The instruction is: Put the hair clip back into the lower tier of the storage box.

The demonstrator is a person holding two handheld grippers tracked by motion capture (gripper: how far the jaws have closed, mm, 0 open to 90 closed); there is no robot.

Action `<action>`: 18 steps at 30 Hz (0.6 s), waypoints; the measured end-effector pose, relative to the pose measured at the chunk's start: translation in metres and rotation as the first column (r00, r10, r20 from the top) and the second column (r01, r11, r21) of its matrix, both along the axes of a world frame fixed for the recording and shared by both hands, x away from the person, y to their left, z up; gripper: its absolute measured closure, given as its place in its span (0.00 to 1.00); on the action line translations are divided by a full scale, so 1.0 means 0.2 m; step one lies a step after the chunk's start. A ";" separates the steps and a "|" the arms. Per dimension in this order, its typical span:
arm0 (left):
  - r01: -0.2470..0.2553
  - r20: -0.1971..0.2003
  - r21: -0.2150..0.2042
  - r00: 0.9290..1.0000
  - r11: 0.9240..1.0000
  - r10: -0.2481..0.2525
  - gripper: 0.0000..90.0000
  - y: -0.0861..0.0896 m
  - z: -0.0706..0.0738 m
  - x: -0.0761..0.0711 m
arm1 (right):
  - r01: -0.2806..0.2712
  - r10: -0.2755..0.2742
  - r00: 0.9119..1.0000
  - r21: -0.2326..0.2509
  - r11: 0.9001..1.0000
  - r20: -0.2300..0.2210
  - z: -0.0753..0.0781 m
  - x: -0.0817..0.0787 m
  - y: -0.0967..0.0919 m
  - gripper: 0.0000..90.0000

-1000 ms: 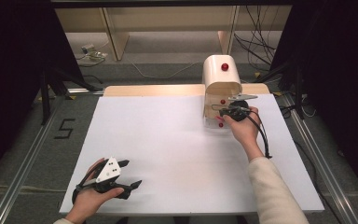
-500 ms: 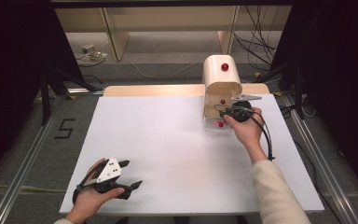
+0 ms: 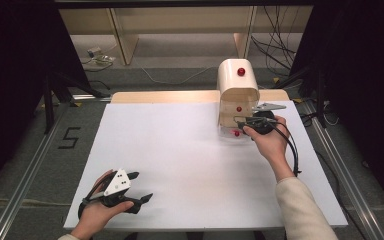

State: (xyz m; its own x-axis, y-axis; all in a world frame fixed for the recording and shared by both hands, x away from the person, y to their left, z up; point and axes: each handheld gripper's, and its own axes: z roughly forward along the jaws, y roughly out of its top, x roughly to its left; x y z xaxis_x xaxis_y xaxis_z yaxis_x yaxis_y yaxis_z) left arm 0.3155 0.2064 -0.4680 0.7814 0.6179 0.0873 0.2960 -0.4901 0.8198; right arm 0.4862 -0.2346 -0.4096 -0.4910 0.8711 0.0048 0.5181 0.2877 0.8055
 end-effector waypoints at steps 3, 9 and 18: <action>0.000 0.000 0.006 1.000 1.000 0.000 0.19 0.00 0.00 0.00 | -0.001 0.001 1.000 0.023 1.000 0.018 0.01 -0.02 -0.01 0.63; 0.001 -0.003 0.009 1.000 1.000 -0.001 0.19 0.00 0.00 0.00 | 0.001 -0.001 1.000 0.024 1.000 0.016 -0.01 -0.05 -0.04 0.58; 0.000 -0.002 0.013 1.000 1.000 0.000 0.19 0.00 0.00 0.00 | -0.002 0.001 0.999 0.037 0.999 0.043 0.00 -0.11 -0.07 0.50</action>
